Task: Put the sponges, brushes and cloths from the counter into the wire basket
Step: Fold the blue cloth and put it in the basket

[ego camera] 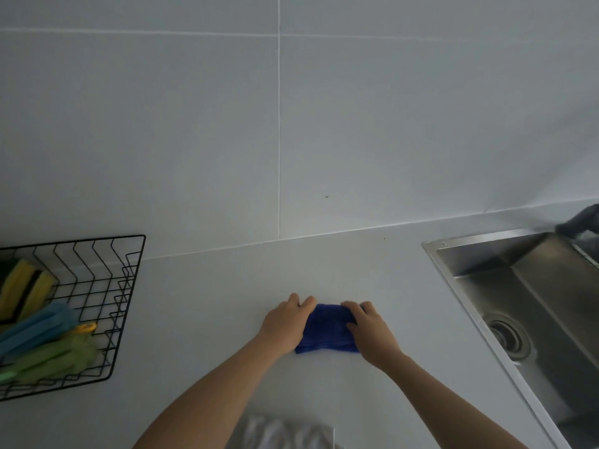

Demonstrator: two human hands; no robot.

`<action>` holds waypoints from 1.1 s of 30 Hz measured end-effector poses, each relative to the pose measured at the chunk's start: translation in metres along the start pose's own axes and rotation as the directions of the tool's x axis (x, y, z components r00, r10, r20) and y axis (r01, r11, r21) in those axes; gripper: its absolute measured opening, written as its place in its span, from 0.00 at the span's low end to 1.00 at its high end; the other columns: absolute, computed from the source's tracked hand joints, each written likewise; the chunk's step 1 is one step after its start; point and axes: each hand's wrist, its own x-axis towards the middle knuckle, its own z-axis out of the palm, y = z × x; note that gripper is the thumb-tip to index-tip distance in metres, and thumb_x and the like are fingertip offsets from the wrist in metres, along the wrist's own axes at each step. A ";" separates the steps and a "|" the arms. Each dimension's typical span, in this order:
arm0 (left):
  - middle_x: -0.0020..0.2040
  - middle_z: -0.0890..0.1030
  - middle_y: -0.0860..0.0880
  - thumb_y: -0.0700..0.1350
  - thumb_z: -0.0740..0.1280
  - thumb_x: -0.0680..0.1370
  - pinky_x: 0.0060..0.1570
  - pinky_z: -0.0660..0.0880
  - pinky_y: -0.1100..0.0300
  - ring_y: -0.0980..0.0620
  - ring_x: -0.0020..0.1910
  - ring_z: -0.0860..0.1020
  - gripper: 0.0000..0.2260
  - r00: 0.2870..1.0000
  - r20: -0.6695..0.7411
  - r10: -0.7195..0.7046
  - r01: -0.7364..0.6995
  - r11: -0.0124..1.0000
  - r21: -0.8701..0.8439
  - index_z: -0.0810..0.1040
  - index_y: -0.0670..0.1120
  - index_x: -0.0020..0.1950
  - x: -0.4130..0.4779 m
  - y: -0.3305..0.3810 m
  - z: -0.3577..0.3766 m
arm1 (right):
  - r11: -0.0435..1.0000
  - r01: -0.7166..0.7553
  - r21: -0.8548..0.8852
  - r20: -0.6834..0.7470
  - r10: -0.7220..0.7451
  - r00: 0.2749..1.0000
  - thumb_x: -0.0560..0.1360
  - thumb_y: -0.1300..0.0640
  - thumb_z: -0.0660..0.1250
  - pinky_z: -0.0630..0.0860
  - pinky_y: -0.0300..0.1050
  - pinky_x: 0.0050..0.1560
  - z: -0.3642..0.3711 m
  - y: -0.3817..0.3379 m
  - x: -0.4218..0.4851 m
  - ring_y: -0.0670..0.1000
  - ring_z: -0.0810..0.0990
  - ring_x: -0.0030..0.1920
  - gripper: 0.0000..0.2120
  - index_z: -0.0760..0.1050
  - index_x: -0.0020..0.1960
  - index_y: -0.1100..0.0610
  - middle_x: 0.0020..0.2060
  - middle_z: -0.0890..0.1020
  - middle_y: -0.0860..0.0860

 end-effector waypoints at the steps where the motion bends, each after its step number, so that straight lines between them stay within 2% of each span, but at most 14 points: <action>1: 0.55 0.71 0.41 0.33 0.58 0.75 0.44 0.74 0.51 0.42 0.49 0.75 0.13 1.000 -0.006 0.000 0.000 1.000 -0.018 0.66 0.43 0.59 -0.003 -0.002 -0.004 | 1.000 0.005 0.030 -0.005 -0.005 1.000 0.79 0.61 0.53 0.72 0.44 0.56 -0.002 -0.004 -0.002 0.54 0.72 0.58 0.18 0.63 0.68 0.52 0.61 0.69 0.54; 4: 0.54 0.71 0.42 0.33 0.58 0.75 0.43 0.73 0.53 0.43 0.48 0.75 0.13 0.998 -0.056 -0.021 0.017 0.998 -0.066 0.68 0.43 0.58 -0.015 -0.013 -0.018 | 0.993 0.045 0.113 -0.036 -0.041 0.998 0.78 0.63 0.54 0.70 0.41 0.51 -0.010 -0.023 -0.006 0.53 0.72 0.51 0.15 0.66 0.63 0.55 0.58 0.70 0.54; 7: 0.54 0.71 0.43 0.35 0.57 0.77 0.41 0.71 0.55 0.47 0.42 0.71 0.11 0.991 -0.116 -0.071 0.057 0.991 -0.121 0.69 0.43 0.57 -0.030 -0.032 -0.039 | 0.982 0.110 0.153 -0.092 -0.097 0.991 0.78 0.64 0.55 0.68 0.38 0.45 -0.017 -0.053 -0.005 0.51 0.71 0.47 0.10 0.68 0.58 0.57 0.53 0.70 0.53; 10: 0.54 0.71 0.44 0.37 0.57 0.78 0.42 0.71 0.56 0.49 0.41 0.70 0.10 0.972 -0.177 -0.153 0.117 0.973 -0.199 0.71 0.43 0.58 -0.051 -0.057 -0.064 | 0.966 0.191 0.172 -0.132 -0.170 0.977 0.78 0.63 0.56 0.67 0.31 0.38 -0.020 -0.093 -0.002 0.51 0.71 0.45 0.05 0.66 0.50 0.55 0.50 0.70 0.51; 15: 0.59 0.71 0.43 0.37 0.59 0.78 0.51 0.74 0.55 0.44 0.52 0.75 0.12 0.933 -0.239 -0.268 0.190 0.933 -0.304 0.73 0.44 0.60 -0.094 -0.112 -0.108 | 0.933 0.308 0.185 -0.171 -0.278 0.945 0.78 0.64 0.55 0.66 0.35 0.42 -0.013 -0.169 0.005 0.51 0.70 0.46 0.06 0.65 0.50 0.54 0.51 0.69 0.50; 23: 0.60 0.69 0.44 0.36 0.61 0.76 0.52 0.73 0.59 0.47 0.54 0.75 0.14 0.871 -0.319 -0.373 0.268 0.906 -0.328 0.73 0.43 0.61 -0.157 -0.210 -0.152 | 0.884 0.404 0.237 -0.174 -0.370 0.912 0.77 0.66 0.55 0.67 0.41 0.44 0.023 -0.294 0.018 0.53 0.71 0.44 0.07 0.62 0.47 0.54 0.50 0.68 0.52; 33: 0.62 0.67 0.43 0.34 0.59 0.77 0.54 0.72 0.62 0.49 0.55 0.73 0.16 0.860 -0.305 -0.409 0.316 0.896 -0.312 0.72 0.42 0.64 -0.176 -0.307 -0.159 | 0.906 0.367 0.212 -0.162 -0.338 0.927 0.77 0.66 0.56 0.69 0.45 0.45 0.078 -0.385 0.052 0.54 0.70 0.44 0.06 0.61 0.46 0.57 0.56 0.69 0.58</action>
